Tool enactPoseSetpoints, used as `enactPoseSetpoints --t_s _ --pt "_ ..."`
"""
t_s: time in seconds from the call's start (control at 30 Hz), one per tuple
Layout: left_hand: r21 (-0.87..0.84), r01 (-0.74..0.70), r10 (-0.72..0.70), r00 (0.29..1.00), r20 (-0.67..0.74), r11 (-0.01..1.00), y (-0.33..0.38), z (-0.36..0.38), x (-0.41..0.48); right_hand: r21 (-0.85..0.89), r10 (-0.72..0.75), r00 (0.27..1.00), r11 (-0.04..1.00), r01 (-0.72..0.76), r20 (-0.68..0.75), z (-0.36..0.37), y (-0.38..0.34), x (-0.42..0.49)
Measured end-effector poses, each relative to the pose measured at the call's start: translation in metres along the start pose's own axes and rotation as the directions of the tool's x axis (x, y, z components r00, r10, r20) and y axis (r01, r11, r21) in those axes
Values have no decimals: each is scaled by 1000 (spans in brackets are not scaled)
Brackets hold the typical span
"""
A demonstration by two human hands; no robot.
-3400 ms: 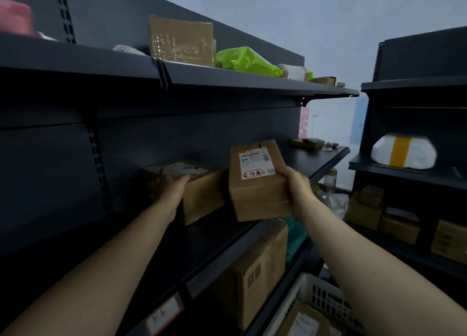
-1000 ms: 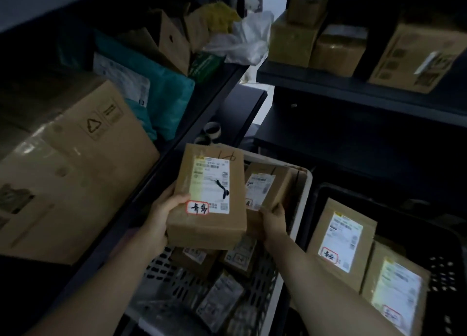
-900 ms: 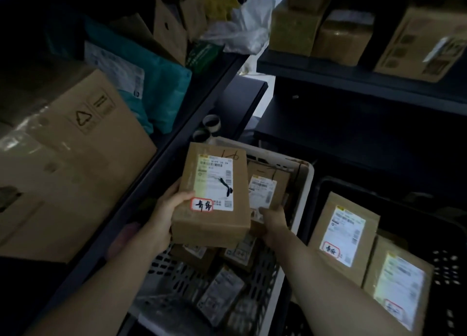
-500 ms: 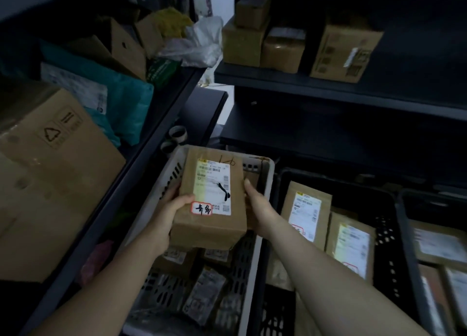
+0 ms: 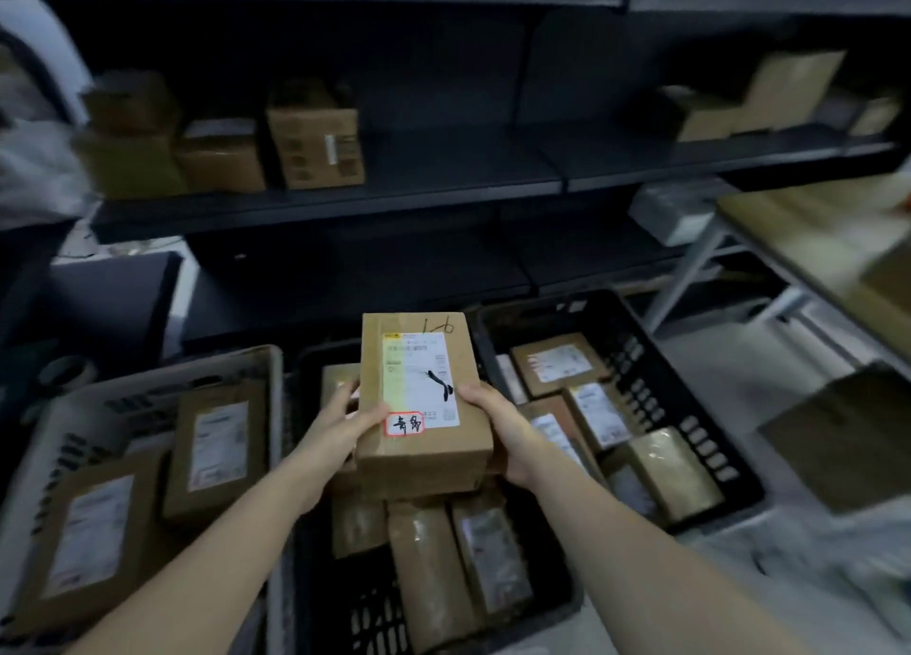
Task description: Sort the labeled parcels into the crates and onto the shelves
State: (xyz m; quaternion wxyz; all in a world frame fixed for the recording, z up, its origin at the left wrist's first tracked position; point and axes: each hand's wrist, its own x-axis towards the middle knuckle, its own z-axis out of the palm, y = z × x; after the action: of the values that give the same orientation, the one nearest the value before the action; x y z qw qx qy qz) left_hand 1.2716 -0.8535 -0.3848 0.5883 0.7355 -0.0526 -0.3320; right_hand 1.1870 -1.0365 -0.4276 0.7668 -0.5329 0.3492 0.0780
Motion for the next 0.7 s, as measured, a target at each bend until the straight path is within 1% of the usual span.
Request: enactPoseSetpoints --t_s 0.1,0.17,0.27,0.37,0.43,0.5,0.6,0.7 --pt "97 0 -10 995 103 995 10 71 15 48 -1 993 999 7 -120 -76 -6 -18" --pt "176 -20 -6 989 147 984 14 120 27 25 -27 983 999 32 -179 -127 -9 -24" --pt "239 -58 8 978 208 969 16 197 42 19 -64 962 997 71 -266 -202 -13 -31" --pt "298 -35 -41 968 247 954 10 262 57 -9 -63 949 998 64 -309 -271 -8 -31" --pt "300 11 -86 967 238 954 4 295 63 -21 -42 955 999 37 -294 -305 -1 -26" --pt "284 57 -120 970 211 957 -5 316 69 -39 -14 969 999 5 -246 -326 6 -18" --pt "168 110 -137 978 159 980 -18 330 78 -60 41 992 997 -48 -123 -335 12 -12" --pt "39 118 -119 992 36 992 -25 323 92 -94 81 997 992 -79 16 -334 22 1"
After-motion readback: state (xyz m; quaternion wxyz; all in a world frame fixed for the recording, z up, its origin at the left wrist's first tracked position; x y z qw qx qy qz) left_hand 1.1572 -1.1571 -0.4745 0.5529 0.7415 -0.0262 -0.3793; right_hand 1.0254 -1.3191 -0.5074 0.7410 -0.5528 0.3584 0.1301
